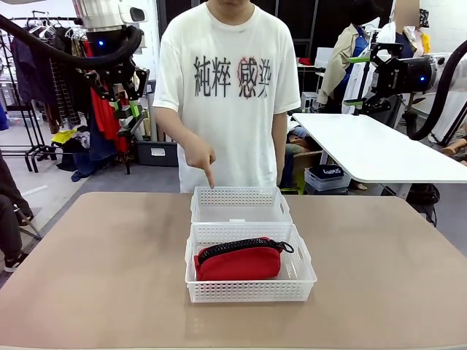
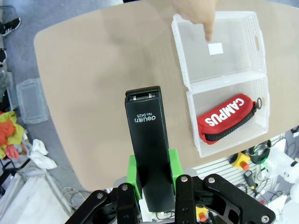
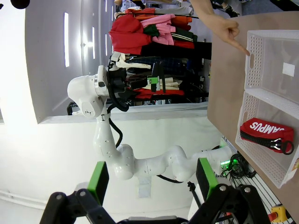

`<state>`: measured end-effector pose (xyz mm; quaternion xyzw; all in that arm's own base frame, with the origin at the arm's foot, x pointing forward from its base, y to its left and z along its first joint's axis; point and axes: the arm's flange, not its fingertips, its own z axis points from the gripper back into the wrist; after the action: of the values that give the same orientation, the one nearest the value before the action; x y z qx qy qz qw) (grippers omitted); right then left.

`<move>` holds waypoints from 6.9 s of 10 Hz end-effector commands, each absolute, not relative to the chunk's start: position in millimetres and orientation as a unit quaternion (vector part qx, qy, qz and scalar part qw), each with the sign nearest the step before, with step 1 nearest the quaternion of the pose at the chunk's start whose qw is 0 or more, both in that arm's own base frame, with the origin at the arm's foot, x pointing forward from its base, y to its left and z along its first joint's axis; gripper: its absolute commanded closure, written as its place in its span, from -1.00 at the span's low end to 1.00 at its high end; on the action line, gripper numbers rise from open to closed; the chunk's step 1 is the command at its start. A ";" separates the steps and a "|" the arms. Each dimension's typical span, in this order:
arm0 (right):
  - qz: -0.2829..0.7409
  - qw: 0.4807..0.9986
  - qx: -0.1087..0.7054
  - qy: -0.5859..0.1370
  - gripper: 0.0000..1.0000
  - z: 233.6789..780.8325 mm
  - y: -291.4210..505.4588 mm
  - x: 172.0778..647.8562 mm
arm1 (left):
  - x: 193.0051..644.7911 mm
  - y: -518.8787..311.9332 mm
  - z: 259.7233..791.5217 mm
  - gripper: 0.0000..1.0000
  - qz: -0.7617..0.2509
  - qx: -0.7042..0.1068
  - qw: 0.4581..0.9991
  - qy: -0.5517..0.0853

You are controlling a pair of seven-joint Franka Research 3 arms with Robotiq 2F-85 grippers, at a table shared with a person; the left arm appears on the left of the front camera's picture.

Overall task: Distribute items into two baskets.
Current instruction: Place the picked Stapler into the Organizing basket as instructed by the person.

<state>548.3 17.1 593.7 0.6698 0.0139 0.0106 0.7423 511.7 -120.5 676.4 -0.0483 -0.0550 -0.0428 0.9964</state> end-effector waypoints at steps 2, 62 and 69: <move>0.009 0.743 0.669 0.010 -1.00 596.5 17.4 547.9 | 515.4 -136.8 672.1 1.00 -0.164 -0.011 0.986 -0.041; 0.009 0.743 0.669 0.010 -1.00 596.5 17.4 547.9 | 609.7 -406.9 400.3 -1.00 -0.664 0.012 0.747 0.027; 0.009 0.743 0.669 0.010 -1.00 596.5 17.4 547.9 | 607.0 -406.5 402.1 -1.00 -0.667 0.019 0.745 0.019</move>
<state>548.3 16.7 593.7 0.6698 0.0136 0.0103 0.7424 606.9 -408.3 399.4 0.0157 0.0217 -0.6619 0.7491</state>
